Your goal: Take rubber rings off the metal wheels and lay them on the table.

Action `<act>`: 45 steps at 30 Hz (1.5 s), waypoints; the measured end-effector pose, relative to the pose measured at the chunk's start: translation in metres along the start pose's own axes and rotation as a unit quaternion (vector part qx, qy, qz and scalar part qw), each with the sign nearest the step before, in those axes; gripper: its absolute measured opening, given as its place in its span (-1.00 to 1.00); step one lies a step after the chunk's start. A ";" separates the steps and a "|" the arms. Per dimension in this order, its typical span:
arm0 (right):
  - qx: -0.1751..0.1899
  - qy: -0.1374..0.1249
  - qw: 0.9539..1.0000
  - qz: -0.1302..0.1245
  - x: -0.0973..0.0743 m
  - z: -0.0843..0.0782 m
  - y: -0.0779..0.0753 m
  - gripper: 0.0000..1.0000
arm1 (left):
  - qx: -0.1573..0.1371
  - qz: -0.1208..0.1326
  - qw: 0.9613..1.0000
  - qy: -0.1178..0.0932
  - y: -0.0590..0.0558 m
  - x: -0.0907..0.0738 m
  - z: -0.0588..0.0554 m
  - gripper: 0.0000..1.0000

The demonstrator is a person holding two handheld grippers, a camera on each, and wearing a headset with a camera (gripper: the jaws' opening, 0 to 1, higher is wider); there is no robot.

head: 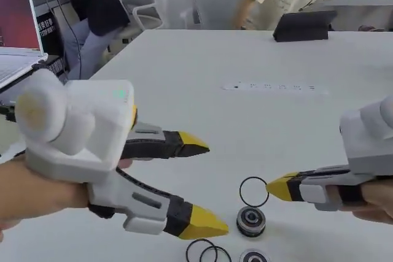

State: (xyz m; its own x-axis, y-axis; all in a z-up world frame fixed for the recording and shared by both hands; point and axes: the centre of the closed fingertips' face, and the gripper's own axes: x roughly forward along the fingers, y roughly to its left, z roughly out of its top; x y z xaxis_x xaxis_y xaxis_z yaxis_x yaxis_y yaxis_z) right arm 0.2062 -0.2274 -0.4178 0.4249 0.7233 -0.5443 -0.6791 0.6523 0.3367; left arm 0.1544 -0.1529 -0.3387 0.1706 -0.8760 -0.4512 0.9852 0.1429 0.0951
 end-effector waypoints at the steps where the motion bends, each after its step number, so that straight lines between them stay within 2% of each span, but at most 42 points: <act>1: 0.000 0.000 1.000 0.001 0.000 0.001 0.001 -1.00 | -0.003 0.003 1.000 -0.001 -0.001 -0.005 -0.001 0.29; 10: -0.006 -0.002 1.000 0.008 0.000 0.005 0.008 -1.00 | -0.018 0.031 0.999 -0.009 -0.003 -0.034 -0.008 0.34; 15: -0.008 -0.005 1.000 0.012 0.000 0.008 0.011 -1.00 | -0.037 0.041 0.998 -0.010 -0.009 -0.046 -0.017 0.35; 19: -0.008 -0.007 1.000 0.020 0.001 0.010 0.016 -1.00 | -0.052 0.052 0.997 -0.005 -0.014 -0.053 -0.029 0.36; 24: -0.014 -0.006 1.000 0.028 0.002 0.012 0.022 -1.00 | -0.073 0.064 0.995 -0.011 -0.020 -0.062 -0.036 0.40; 28: -0.016 -0.007 0.999 0.034 0.003 0.014 0.026 -1.00 | -0.084 0.071 0.994 -0.001 -0.024 -0.069 -0.044 0.42; 32: -0.016 -0.009 0.999 0.041 0.004 0.015 0.031 -1.00 | -0.099 0.075 0.992 0.002 -0.027 -0.073 -0.049 0.47; 38: -0.020 -0.008 0.999 0.048 0.006 0.016 0.037 -1.00 | -0.110 0.067 0.992 0.000 -0.035 -0.073 -0.051 0.53; 45: -0.020 -0.003 0.998 0.063 0.012 0.015 0.047 -1.00 | -0.120 0.068 0.990 0.004 -0.038 -0.071 -0.056 0.56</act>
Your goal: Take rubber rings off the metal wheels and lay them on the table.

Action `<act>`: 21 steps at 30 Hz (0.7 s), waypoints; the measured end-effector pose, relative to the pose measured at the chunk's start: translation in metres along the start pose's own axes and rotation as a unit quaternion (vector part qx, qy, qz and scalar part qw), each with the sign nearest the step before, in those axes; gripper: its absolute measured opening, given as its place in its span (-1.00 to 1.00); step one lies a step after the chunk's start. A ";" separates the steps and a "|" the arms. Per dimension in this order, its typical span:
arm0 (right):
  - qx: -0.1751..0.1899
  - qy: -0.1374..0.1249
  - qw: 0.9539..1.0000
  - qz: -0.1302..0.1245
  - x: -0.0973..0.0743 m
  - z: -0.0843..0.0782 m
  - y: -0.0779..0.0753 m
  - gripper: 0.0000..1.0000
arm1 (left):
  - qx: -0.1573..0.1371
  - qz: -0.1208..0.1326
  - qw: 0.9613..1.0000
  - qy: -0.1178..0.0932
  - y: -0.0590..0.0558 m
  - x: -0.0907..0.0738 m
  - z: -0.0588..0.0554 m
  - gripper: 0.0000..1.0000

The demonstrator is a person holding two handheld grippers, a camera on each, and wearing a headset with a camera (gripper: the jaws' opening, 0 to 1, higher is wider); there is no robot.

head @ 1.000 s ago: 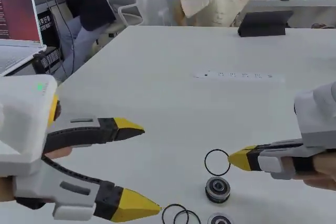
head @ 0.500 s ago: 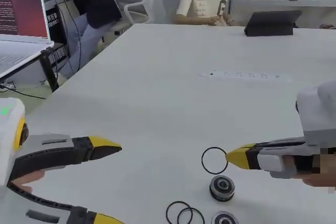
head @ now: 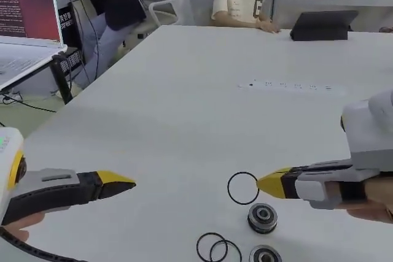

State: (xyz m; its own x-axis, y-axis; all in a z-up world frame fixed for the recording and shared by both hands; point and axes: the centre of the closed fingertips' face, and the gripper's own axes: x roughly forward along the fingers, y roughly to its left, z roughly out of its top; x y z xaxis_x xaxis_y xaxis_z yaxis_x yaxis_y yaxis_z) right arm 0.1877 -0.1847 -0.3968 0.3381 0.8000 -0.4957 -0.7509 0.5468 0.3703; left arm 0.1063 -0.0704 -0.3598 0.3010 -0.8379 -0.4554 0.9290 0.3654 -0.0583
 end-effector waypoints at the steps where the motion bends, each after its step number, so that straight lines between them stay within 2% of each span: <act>1: -0.001 0.001 1.000 0.001 0.001 0.000 0.001 -1.00 | -0.001 0.000 1.000 -0.001 0.000 0.000 0.000 0.57; 6: -0.001 0.012 1.000 0.017 0.008 -0.005 0.010 -1.00 | -0.004 -0.006 1.000 -0.003 -0.005 0.001 0.001 0.60; 14: -0.019 0.044 0.998 0.036 0.023 -0.020 0.022 -1.00 | -0.014 -0.011 1.000 -0.006 -0.009 0.002 -0.001 0.66; 21: -0.029 0.065 0.996 0.048 0.033 -0.030 0.030 -1.00 | -0.018 -0.007 1.000 -0.012 -0.009 0.002 0.001 0.68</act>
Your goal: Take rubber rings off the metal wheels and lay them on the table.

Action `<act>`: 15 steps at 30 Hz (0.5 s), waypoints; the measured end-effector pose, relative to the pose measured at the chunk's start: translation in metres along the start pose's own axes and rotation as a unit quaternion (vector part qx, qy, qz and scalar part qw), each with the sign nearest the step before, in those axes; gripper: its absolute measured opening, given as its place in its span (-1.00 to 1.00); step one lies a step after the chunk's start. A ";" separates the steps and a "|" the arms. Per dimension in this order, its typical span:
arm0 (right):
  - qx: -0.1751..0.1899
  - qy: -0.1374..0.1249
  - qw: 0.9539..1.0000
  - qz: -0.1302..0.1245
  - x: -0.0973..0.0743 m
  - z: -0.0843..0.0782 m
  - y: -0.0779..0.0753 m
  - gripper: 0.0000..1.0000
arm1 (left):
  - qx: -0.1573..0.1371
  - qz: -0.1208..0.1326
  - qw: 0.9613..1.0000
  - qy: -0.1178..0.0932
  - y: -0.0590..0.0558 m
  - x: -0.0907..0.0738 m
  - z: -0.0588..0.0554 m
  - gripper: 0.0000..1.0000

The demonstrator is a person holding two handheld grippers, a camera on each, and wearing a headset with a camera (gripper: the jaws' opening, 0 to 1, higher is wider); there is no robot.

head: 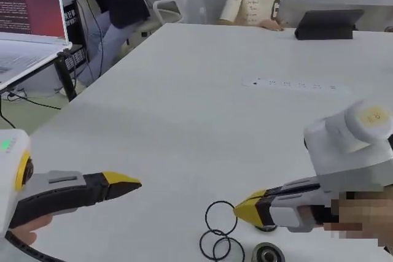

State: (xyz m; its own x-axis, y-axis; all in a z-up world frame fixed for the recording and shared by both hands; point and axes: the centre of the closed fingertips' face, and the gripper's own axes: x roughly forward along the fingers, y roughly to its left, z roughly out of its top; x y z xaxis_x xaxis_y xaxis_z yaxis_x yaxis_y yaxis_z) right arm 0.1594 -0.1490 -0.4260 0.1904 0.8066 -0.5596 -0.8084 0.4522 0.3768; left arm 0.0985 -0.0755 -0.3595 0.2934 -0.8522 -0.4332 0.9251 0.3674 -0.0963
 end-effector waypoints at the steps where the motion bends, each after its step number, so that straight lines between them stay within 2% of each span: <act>1: 0.000 0.001 1.000 0.001 0.001 0.000 0.000 -1.00 | 0.000 0.000 1.000 0.000 0.000 0.000 0.000 0.68; 12: 0.003 0.032 0.999 0.006 0.019 -0.018 0.002 -1.00 | -0.014 0.008 1.000 -0.004 0.004 0.000 -0.002 0.63; 15: 0.016 0.029 0.999 0.009 0.021 -0.019 0.003 -1.00 | -0.015 0.007 1.000 -0.006 0.003 0.001 -0.001 0.61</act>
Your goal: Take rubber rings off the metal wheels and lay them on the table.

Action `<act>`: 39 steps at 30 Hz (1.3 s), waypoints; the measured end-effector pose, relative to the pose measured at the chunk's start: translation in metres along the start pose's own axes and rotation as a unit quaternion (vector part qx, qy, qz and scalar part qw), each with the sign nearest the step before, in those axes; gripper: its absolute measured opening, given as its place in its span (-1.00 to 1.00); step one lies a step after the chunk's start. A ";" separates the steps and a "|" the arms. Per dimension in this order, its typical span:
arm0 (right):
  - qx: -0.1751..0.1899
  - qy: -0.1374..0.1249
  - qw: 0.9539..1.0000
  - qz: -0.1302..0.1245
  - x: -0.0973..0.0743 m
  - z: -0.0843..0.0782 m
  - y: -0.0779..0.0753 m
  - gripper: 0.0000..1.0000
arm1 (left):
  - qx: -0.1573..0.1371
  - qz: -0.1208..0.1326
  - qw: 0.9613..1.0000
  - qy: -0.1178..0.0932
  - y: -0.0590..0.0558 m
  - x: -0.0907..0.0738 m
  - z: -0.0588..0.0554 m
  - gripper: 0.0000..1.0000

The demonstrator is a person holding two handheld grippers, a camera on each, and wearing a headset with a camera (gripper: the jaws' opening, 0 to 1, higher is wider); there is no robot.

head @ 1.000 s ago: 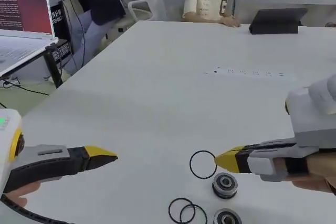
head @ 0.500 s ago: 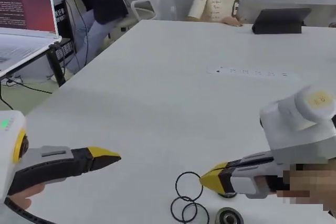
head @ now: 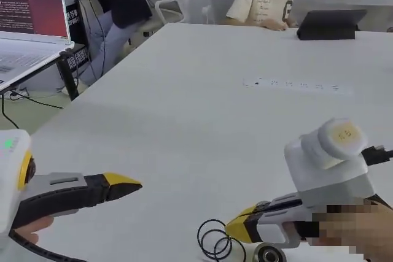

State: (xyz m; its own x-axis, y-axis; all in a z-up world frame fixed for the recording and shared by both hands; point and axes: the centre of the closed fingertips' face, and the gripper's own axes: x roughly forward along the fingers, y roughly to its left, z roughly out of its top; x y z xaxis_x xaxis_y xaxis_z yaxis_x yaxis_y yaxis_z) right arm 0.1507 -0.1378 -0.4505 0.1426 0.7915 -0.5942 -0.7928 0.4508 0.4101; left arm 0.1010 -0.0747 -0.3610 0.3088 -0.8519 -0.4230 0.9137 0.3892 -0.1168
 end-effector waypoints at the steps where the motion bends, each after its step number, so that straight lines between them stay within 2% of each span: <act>1: 0.004 -0.001 1.000 0.000 0.001 0.000 0.000 -1.00 | -0.001 0.000 1.000 0.000 0.000 0.000 0.000 0.61; 7: 0.010 0.004 1.000 -0.003 0.006 -0.005 0.000 -1.00 | -0.008 0.003 1.000 -0.004 0.001 0.001 0.000 0.65; 15: -0.003 0.018 1.000 -0.010 0.012 -0.011 0.000 -1.00 | -0.019 0.004 1.000 -0.006 0.002 0.003 -0.001 0.64; 29: 0.001 0.010 1.000 -0.023 0.011 -0.008 -0.005 -1.00 | -0.028 0.012 0.999 -0.011 0.004 0.002 -0.001 0.60; 39: 0.000 0.008 1.000 -0.019 0.014 -0.007 -0.002 -1.00 | -0.040 0.015 0.999 -0.017 0.006 0.002 0.000 0.58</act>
State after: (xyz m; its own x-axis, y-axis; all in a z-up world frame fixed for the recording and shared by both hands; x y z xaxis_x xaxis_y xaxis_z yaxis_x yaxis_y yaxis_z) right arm 0.1501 -0.1304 -0.4639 0.1632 0.7678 -0.6196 -0.7872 0.4799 0.3873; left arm 0.1072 -0.0740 -0.3627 0.3459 -0.8501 -0.3971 0.8802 0.4406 -0.1765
